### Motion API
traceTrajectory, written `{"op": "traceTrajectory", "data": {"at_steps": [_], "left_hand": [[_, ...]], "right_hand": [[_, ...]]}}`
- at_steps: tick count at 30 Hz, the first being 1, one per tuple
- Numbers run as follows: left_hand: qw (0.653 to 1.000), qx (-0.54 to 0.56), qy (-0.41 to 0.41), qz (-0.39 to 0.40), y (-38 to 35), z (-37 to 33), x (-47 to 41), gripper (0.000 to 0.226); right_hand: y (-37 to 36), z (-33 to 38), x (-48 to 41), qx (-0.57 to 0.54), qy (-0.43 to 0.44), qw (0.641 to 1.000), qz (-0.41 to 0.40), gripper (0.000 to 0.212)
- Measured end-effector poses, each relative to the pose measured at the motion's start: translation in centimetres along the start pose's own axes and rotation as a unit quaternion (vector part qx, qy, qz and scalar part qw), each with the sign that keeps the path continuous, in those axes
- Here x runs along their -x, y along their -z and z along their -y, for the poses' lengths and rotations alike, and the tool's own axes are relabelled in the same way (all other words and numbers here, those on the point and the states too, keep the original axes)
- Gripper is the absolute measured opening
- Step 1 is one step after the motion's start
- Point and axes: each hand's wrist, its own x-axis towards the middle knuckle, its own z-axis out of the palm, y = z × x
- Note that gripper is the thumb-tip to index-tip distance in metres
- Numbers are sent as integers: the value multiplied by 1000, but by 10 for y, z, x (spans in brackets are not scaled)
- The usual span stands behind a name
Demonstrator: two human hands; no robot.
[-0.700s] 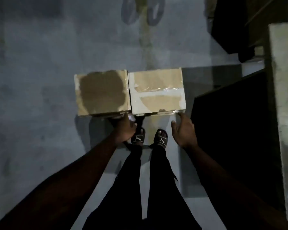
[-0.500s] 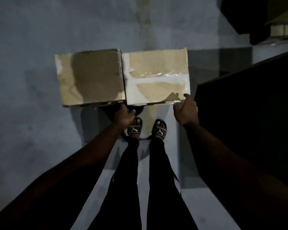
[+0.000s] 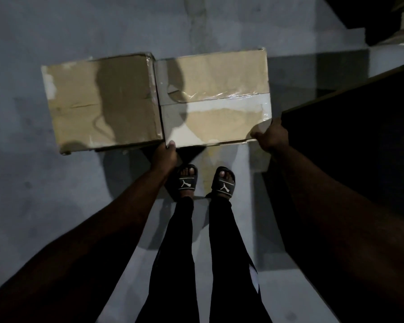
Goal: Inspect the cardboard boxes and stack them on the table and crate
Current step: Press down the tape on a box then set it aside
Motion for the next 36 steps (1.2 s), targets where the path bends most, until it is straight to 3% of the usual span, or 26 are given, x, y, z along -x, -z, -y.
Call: {"op": "traceTrajectory", "data": {"at_steps": [4, 10, 17, 23, 27, 31, 36], "left_hand": [[999, -18, -14, -34, -4, -3, 22, 54], [996, 43, -42, -66, -2, -29, 83, 72], [986, 33, -159, -48, 38, -126, 181, 60], [942, -19, -330, -64, 94, -228, 267, 58], [912, -18, -407, -35, 105, -287, 308, 59], [885, -30, -465, 19, 71, -329, 343, 58], [841, -82, -523, 111, -12, -346, 397, 55]], "right_hand": [[12, -9, 13, -32, 9, 999, 13, 73], [60, -39, 68, -103, 9, 995, 12, 65], [165, -32, 158, -188, -9, 980, -66, 60], [249, 3, 236, -264, 1, 950, -169, 60], [293, 6, 274, -293, -15, 927, -232, 63], [326, -29, 299, -327, -55, 897, -293, 63], [339, -124, 330, -384, -134, 844, -349, 65]]}}
